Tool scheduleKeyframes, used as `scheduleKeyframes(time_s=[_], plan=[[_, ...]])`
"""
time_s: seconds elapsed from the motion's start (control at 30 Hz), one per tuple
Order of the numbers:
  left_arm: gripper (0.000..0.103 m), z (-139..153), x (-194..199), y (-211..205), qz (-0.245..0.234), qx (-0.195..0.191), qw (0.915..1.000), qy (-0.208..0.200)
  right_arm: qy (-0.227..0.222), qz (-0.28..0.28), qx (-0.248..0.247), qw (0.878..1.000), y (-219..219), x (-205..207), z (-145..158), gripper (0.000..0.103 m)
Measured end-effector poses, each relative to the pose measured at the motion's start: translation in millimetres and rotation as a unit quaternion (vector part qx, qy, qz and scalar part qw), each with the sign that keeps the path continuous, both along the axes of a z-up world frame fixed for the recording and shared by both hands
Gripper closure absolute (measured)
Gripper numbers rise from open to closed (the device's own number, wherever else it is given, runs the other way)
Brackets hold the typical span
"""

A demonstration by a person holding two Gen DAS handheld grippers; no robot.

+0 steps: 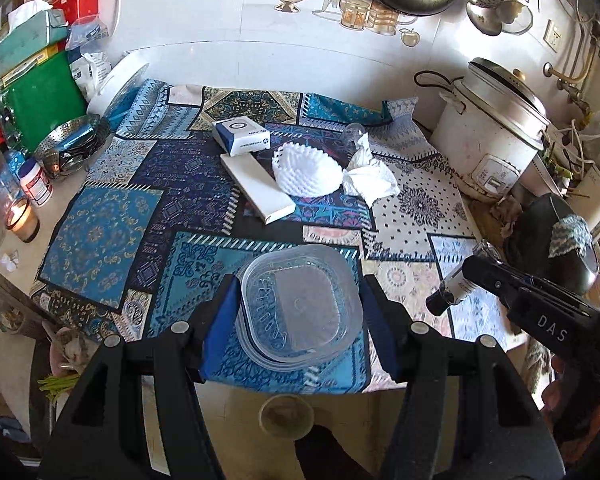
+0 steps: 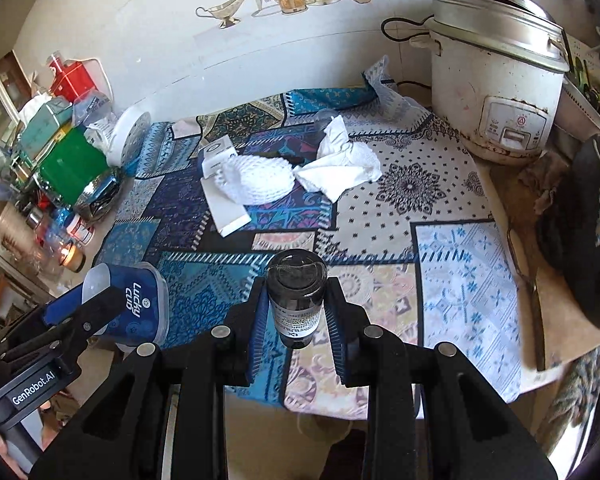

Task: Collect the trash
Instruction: 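Carry the container and bottle down over the floor bin with both tools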

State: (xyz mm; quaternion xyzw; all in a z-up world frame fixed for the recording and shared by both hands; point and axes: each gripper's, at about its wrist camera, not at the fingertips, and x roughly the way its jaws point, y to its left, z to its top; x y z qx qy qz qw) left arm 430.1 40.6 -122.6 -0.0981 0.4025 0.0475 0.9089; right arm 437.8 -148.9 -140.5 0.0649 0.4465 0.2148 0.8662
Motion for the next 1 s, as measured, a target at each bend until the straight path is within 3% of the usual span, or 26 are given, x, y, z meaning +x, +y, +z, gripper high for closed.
scheduleKeyframes(time_s=[0.3, 0.6, 0.83, 1.0], plan=[[0.043, -41, -91, 29, -0.028, 0.008, 0.9989, 0.037, 0.032, -0.014, 0.001, 0.999, 34, -89, -30, 0.077], [0.043, -105, -125, 27, -0.043, -0.014, 0.9927, 0.112, 0.082, -0.015, -0.017, 0.996, 41, -134, -76, 0.077], [0.043, -191, -124, 5, -0.046, -0.03, 0.983, 0.175, 0.126, -0.013, -0.035, 0.991, 25, -135, -144, 0.077], [0.043, -285, -113, -9, -0.031, -0.052, 0.9747, 0.215, 0.164, -0.004, -0.056, 0.985, 10, -128, -231, 0.077]])
